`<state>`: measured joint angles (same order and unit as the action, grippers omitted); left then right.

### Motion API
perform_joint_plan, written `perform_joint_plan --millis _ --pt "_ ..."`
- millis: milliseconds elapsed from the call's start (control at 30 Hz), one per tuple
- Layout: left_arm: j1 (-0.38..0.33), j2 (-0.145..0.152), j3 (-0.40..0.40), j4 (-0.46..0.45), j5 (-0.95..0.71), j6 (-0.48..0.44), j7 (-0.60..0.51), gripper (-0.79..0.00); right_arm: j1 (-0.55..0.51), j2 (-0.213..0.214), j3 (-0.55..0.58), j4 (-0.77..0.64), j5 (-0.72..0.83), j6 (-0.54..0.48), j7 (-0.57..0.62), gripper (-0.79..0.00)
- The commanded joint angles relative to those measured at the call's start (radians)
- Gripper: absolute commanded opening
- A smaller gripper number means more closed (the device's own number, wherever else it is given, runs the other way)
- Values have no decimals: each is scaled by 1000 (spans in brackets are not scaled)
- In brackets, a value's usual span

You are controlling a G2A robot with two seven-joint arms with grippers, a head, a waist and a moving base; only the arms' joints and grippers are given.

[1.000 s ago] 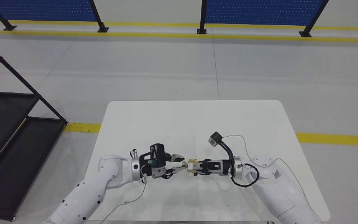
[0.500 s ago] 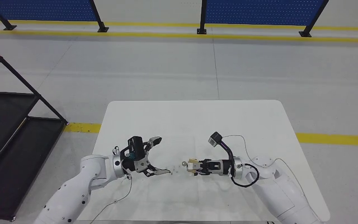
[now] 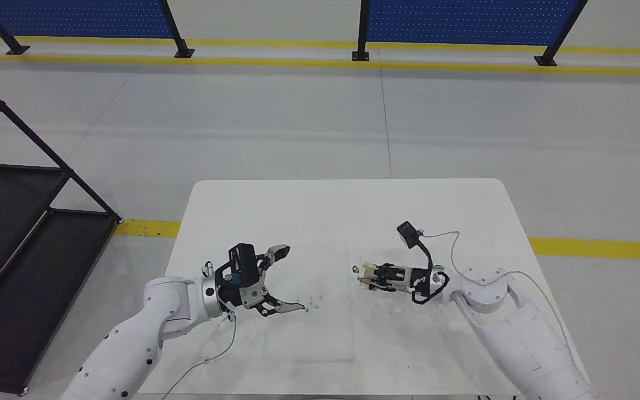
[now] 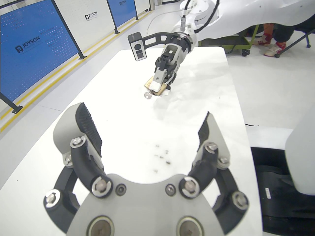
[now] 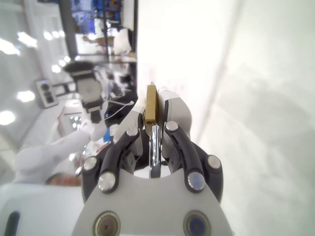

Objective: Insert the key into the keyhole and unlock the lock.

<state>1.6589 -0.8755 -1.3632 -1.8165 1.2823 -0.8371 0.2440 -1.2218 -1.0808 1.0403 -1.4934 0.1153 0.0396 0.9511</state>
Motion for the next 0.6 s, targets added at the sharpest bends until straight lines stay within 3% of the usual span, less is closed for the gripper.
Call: perform_joint_plan --millis 0,267,567 --pt "0 0 0 0 0 0 0 0 7 4 1 -19 -59 94 -6 -785" --pt "0 0 0 0 0 0 0 0 60 -1 -56 -30 -186 346 -11 -785" --pt "0 0 0 0 0 0 0 0 92 -10 -95 8 -200 475 8 -785"
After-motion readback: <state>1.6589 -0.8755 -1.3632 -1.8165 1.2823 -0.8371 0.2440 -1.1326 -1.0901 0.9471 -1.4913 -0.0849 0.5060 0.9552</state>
